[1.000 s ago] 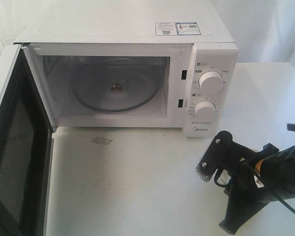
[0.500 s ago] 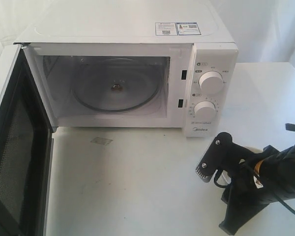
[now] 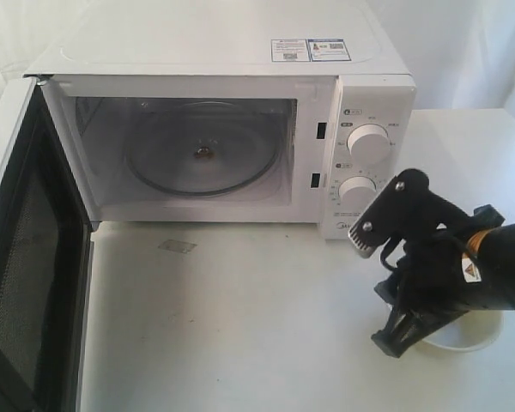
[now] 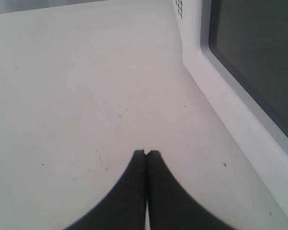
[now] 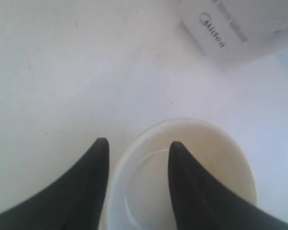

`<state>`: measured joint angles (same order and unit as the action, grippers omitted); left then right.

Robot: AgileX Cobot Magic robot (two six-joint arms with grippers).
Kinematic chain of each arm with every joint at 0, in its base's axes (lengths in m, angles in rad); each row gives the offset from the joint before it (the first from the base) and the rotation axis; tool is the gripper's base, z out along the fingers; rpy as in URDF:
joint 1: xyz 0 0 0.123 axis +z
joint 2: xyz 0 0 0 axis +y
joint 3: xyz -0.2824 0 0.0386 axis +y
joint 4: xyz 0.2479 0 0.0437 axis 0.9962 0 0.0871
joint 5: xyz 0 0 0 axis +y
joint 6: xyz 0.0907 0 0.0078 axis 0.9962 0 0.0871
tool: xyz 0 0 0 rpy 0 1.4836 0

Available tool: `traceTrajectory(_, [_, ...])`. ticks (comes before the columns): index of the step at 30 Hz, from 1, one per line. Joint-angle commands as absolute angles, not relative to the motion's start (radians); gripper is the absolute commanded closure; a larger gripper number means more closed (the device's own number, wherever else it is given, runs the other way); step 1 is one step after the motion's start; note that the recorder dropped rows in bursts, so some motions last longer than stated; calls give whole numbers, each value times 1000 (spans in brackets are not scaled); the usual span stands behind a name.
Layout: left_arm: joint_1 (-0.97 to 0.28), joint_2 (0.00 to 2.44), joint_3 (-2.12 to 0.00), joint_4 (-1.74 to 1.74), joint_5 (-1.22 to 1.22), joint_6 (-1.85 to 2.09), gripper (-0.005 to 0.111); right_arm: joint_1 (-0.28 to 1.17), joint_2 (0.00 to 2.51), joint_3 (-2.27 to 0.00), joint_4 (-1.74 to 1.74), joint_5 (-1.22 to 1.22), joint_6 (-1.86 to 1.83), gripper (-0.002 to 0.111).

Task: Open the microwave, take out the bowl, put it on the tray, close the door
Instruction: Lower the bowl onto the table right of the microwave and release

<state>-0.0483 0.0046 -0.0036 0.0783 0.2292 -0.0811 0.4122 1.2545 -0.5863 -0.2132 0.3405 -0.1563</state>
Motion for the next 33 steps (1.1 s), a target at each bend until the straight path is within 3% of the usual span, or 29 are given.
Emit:
traceTrajectory(1, [-47, 0, 0, 75, 230, -82, 107, 411, 1160, -618, -88, 344, -152, 70])
traceTrajectory(12, [-47, 0, 0, 75, 230, -82, 107, 411, 891, -713, 146, 361, -152, 78])
traceTrajectory(17, [-47, 0, 0, 75, 230, -82, 107, 411, 756, -672, 278, 374, -190, 108])
traceTrajectory(22, [-47, 0, 0, 75, 230, -82, 107, 411, 685, -568, 718, 344, -577, 108])
traceTrajectory(33, [-47, 0, 0, 75, 230, -82, 107, 411, 671, -358, 970, 291, -823, 108])
